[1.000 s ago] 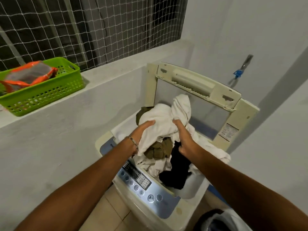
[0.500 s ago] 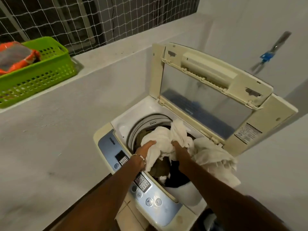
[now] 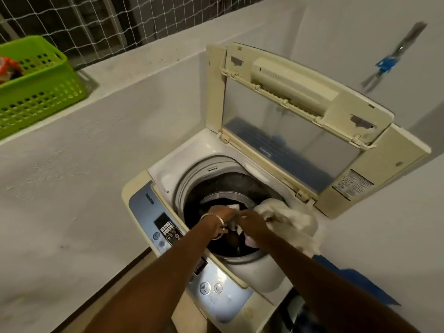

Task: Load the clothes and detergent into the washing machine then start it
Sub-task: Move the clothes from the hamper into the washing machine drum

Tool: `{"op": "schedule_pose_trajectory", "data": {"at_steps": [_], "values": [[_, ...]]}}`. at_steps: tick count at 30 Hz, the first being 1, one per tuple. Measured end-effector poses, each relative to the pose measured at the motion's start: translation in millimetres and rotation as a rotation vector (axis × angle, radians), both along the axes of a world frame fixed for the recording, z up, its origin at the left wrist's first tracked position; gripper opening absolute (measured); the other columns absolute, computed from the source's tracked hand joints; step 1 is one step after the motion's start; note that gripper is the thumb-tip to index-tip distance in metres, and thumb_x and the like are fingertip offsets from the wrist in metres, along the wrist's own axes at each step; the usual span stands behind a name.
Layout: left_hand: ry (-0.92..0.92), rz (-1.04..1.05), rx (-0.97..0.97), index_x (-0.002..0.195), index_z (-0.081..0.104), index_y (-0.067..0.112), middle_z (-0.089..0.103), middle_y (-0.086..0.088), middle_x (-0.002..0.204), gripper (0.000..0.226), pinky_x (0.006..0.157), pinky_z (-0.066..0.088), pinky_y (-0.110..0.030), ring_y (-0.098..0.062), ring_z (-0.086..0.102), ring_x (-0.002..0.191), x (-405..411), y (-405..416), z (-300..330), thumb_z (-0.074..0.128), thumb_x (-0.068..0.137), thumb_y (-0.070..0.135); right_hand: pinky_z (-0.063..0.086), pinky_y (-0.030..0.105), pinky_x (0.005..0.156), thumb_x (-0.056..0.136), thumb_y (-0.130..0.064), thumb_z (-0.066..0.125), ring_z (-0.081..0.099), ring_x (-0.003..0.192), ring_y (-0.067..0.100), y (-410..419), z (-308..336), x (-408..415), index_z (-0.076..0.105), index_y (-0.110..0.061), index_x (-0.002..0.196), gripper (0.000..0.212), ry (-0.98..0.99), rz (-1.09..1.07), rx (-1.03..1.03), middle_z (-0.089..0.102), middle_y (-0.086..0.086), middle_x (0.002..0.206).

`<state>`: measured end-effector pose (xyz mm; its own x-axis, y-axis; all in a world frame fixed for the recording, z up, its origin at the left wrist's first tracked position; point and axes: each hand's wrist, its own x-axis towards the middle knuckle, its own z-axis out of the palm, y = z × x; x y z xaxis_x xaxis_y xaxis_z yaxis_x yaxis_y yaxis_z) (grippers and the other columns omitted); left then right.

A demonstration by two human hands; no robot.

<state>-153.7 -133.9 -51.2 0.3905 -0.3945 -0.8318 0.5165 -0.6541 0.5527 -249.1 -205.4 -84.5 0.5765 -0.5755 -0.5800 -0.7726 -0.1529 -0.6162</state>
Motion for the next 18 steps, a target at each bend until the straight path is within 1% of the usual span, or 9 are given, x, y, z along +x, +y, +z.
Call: {"op": "schedule_pose_trajectory", "data": {"at_steps": [2, 4, 6, 7, 9, 10, 12, 15, 18], "values": [[-0.011, -0.037, -0.026, 0.086, 0.059, 0.016, 0.064, -0.005, 0.083, 0.007, 0.071, 0.048, -0.035, -0.019, 0.054, 0.076, -9, -9, -7, 0.063, 0.089, 0.021, 0.041, 0.033, 0.098, 0.101, -0.022, 0.041, 0.057, 0.116, 0.028, -7, 6, -10, 0.059, -0.006, 0.12, 0.031, 0.016, 0.157, -0.279, 0.061, 0.013, 0.125], [-0.01, -0.064, -0.04, 0.083, 0.059, 0.014, 0.059, -0.005, 0.077, 0.009, 0.058, 0.047, -0.029, -0.018, 0.053, 0.068, -20, -16, -10, 0.064, 0.088, 0.019, 0.048, 0.031, 0.091, 0.095, -0.026, 0.049, 0.062, 0.106, 0.024, -20, 12, -21, 0.063, -0.013, 0.105, 0.021, 0.011, 0.261, -0.502, 0.066, 0.007, 0.11], [-0.016, -0.085, -0.04, 0.088, 0.059, 0.013, 0.053, -0.005, 0.073, 0.005, 0.05, 0.042, -0.025, -0.016, 0.048, 0.057, -29, -17, -18, 0.061, 0.09, 0.017, 0.05, 0.035, 0.091, 0.088, -0.031, 0.059, 0.058, 0.111, 0.025, -34, 16, -34, 0.063, -0.018, 0.101, 0.019, 0.029, 0.289, -0.679, 0.062, 0.005, 0.115], [-0.011, -0.095, -0.039, 0.091, 0.06, 0.013, 0.05, -0.006, 0.071, 0.003, 0.049, 0.039, -0.024, -0.016, 0.045, 0.055, -33, -18, -21, 0.061, 0.09, 0.015, 0.048, 0.038, 0.094, 0.087, -0.034, 0.062, 0.054, 0.116, 0.027, -40, 16, -41, 0.063, -0.02, 0.105, 0.023, 0.099, 0.323, -0.716, 0.059, 0.005, 0.121], [-0.027, -0.157, -0.05, 0.083, 0.061, 0.013, 0.048, -0.006, 0.069, 0.007, 0.048, 0.035, -0.026, -0.016, 0.043, 0.055, -40, -15, -24, 0.06, 0.09, 0.011, 0.044, 0.041, 0.096, 0.088, -0.037, 0.06, 0.051, 0.117, 0.028, -42, 19, -54, 0.062, -0.021, 0.11, 0.027, 0.255, 0.425, -0.704, 0.057, 0.005, 0.122], [-0.049, -0.192, -0.06, 0.078, 0.061, 0.014, 0.049, -0.006, 0.069, 0.013, 0.048, 0.035, -0.026, -0.017, 0.044, 0.056, -42, -14, -25, 0.06, 0.09, 0.01, 0.043, 0.041, 0.096, 0.089, -0.038, 0.058, 0.053, 0.115, 0.027, -41, 17, -60, 0.062, -0.021, 0.11, 0.027, 0.266, 0.44, -0.668, 0.058, 0.005, 0.119], [-0.111, -0.262, -0.054, 0.075, 0.062, 0.012, 0.053, -0.009, 0.071, 0.016, 0.052, 0.04, -0.026, -0.02, 0.049, 0.059, -47, -13, -21, 0.06, 0.09, 0.01, 0.045, 0.039, 0.093, 0.089, -0.038, 0.057, 0.059, 0.107, 0.024, -35, 14, -71, 0.062, -0.021, 0.107, 0.025, 0.194, 0.429, -0.589, 0.063, 0.002, 0.11], [-0.224, -0.405, -0.095, 0.078, 0.065, 0.009, 0.058, -0.016, 0.084, 0.014, 0.068, 0.051, -0.037, -0.027, 0.056, 0.077, -51, -16, -18, 0.06, 0.089, 0.016, 0.051, 0.038, 0.088, 0.089, -0.042, 0.059, 0.063, 0.098, 0.021, -24, 18, -88, 0.065, -0.021, 0.106, 0.027, 0.029, 0.318, -0.511, 0.067, 0.001, 0.105], [-0.352, -0.541, -0.115, 0.094, 0.068, 0.007, 0.06, -0.015, 0.088, 0.025, 0.064, 0.048, -0.03, -0.026, 0.057, 0.081, -58, -25, -5, 0.059, 0.089, 0.029, 0.048, 0.026, 0.081, 0.089, -0.033, 0.065, 0.062, 0.092, 0.014, -20, 31, -106, 0.07, -0.019, 0.106, 0.023, -0.093, 0.166, -0.521, 0.069, 0.001, 0.103]]}}
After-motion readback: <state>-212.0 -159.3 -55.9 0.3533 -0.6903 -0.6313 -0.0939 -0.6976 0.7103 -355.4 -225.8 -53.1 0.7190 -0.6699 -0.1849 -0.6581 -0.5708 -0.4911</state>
